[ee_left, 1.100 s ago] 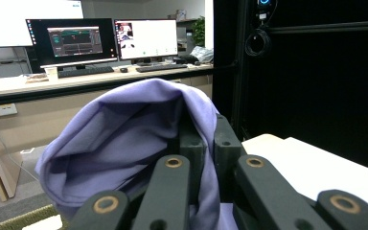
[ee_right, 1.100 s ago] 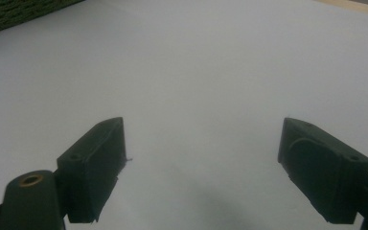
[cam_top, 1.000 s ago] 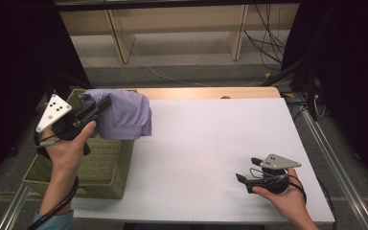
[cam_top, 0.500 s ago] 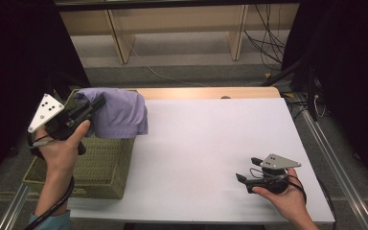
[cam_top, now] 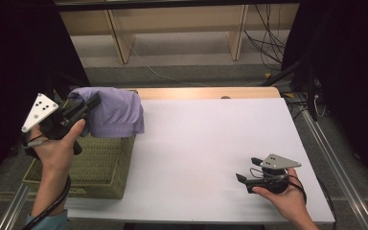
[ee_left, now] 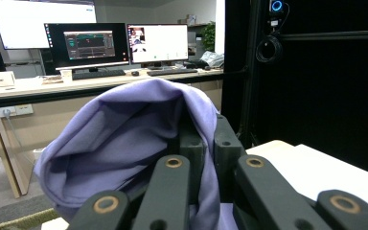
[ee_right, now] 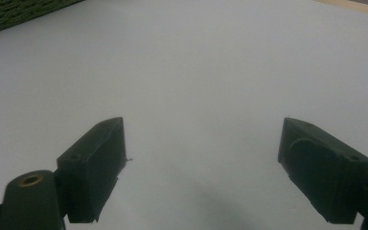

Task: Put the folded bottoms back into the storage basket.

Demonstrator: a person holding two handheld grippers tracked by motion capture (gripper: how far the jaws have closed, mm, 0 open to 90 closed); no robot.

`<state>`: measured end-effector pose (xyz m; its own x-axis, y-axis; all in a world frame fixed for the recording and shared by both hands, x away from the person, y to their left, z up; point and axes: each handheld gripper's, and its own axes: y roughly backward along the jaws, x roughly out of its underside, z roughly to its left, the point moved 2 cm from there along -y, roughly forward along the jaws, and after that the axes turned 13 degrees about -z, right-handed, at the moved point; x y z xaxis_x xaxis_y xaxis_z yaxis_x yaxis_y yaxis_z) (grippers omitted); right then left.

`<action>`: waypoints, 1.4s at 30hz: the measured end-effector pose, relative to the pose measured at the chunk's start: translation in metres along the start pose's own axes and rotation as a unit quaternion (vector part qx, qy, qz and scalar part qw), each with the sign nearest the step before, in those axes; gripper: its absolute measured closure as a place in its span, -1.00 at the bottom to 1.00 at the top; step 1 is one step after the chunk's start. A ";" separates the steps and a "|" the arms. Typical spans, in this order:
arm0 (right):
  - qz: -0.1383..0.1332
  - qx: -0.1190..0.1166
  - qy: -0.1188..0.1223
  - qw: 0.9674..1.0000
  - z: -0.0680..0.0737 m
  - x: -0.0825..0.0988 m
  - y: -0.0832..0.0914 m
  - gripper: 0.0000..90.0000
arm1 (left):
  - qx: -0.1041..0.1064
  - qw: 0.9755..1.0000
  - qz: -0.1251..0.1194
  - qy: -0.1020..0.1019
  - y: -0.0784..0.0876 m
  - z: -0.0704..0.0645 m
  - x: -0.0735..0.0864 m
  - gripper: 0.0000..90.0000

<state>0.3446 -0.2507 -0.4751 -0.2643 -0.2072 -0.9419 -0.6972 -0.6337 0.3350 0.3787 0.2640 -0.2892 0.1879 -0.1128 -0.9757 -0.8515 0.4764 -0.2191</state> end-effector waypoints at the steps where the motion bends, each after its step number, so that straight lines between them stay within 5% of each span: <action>1: 0.000 0.000 0.000 1.000 0.000 0.000 0.000 -0.61 | -0.001 1.000 0.000 0.000 0.000 0.000 0.000 0.91; 42: 0.001 0.000 0.000 1.000 0.000 0.000 0.000 -0.61 | -0.032 0.999 -0.004 0.001 0.012 0.022 -0.006 0.91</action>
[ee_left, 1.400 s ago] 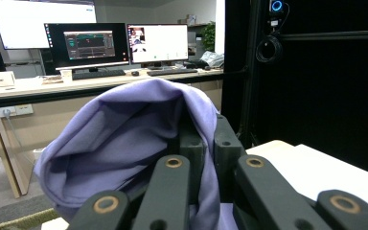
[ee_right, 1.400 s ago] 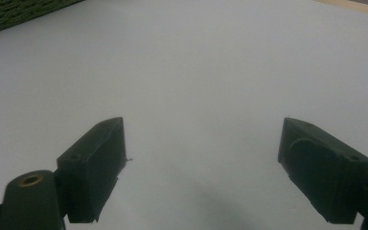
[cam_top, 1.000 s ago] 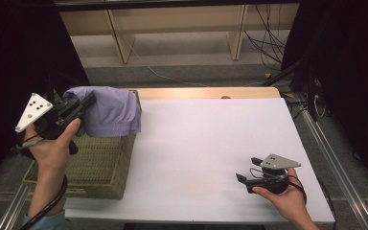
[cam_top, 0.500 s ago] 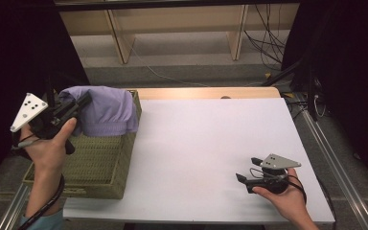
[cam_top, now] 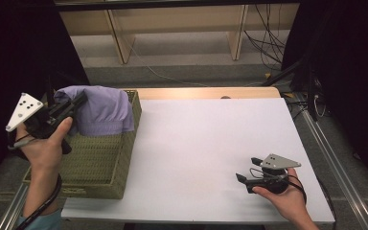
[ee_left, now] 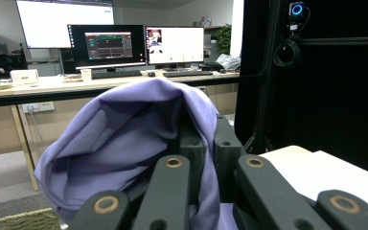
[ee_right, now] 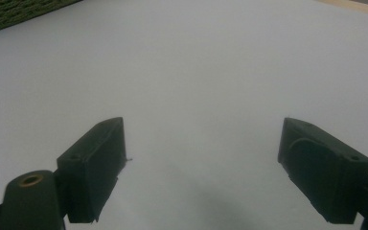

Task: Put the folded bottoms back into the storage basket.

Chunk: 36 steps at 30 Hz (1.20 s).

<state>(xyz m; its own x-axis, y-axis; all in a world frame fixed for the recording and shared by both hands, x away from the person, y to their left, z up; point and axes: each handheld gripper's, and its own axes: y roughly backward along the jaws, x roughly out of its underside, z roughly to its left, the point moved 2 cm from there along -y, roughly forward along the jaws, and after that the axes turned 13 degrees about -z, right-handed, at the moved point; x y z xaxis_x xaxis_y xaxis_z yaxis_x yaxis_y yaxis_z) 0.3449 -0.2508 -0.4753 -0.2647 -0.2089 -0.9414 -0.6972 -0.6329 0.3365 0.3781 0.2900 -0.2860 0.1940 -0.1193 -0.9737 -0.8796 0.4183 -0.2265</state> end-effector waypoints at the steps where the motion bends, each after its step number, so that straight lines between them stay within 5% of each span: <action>1: 0.000 0.000 0.000 1.000 0.000 0.000 0.000 -0.61 | 0.000 1.000 0.000 0.001 0.000 0.000 0.000 0.91; 36: 0.001 -0.001 0.000 1.000 0.000 0.000 0.000 -0.61 | -0.019 1.000 0.001 -0.001 0.006 0.014 -0.001 0.91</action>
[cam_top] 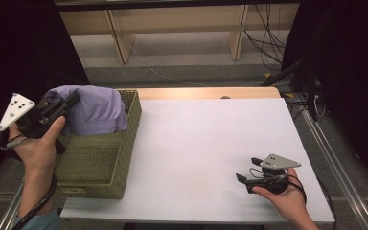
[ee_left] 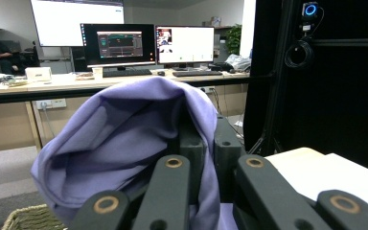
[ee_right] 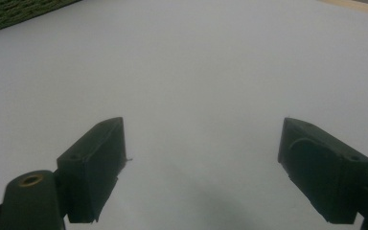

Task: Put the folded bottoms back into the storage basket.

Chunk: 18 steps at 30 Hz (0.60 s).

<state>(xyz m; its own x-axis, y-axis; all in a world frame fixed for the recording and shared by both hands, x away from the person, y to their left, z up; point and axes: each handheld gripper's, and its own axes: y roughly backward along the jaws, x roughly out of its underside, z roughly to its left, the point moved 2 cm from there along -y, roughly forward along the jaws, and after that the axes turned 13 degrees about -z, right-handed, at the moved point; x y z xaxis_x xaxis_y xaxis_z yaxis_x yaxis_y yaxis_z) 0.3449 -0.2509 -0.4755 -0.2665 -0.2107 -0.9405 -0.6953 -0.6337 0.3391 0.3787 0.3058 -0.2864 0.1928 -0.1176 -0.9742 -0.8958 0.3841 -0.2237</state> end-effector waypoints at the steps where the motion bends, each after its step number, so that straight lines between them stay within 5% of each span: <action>1: 0.000 0.000 0.000 1.000 0.000 0.000 0.000 -0.61 | -0.001 1.000 0.000 0.000 0.000 0.000 0.000 0.91; 18: -0.001 0.000 -0.001 1.000 0.000 0.000 0.000 -0.61 | -0.010 1.000 0.011 0.002 0.001 0.010 0.005 0.91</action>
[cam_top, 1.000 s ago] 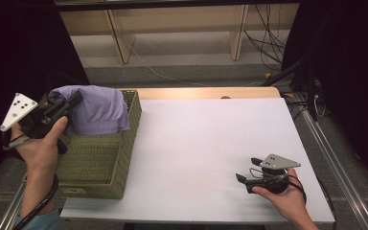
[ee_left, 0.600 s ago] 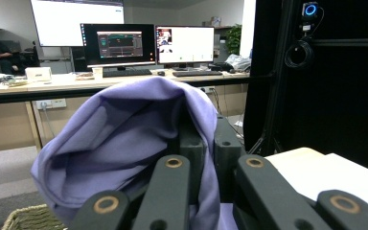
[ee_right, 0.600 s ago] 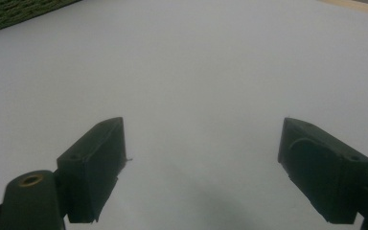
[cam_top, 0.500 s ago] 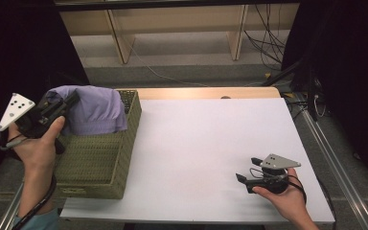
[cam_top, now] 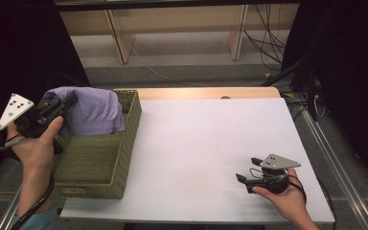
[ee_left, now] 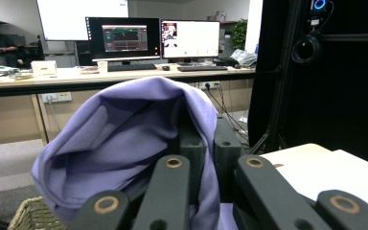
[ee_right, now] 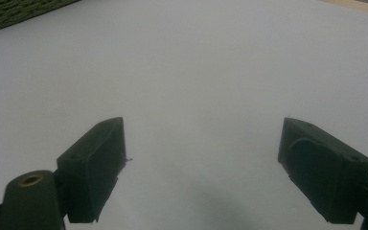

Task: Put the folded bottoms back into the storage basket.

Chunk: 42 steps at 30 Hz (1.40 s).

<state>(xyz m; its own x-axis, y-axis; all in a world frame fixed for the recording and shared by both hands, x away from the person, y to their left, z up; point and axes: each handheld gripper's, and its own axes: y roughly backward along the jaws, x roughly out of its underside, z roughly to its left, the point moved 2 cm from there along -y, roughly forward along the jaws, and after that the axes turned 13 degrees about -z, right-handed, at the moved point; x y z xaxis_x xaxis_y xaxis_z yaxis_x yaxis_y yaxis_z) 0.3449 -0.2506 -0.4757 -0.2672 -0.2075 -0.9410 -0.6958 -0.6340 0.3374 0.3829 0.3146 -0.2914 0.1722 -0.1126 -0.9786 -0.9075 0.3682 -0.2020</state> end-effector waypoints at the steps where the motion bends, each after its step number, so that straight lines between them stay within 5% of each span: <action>1: 0.001 0.000 0.000 1.000 0.000 0.000 0.000 -0.61 | -0.001 1.000 0.001 -0.001 0.000 0.001 0.000 0.91; 42: 0.001 -0.001 0.002 1.000 0.000 0.000 0.000 -0.61 | -0.012 1.000 0.029 0.001 -0.006 0.013 0.019 0.91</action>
<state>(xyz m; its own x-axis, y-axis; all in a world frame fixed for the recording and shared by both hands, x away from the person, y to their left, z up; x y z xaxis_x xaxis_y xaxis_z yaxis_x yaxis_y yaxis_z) 0.3446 -0.2509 -0.4756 -0.2658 -0.2108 -0.9407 -0.6946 -0.6348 0.3385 0.3962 0.3225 -0.3094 0.1181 -0.0939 -0.9885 -0.9250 0.3516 -0.1439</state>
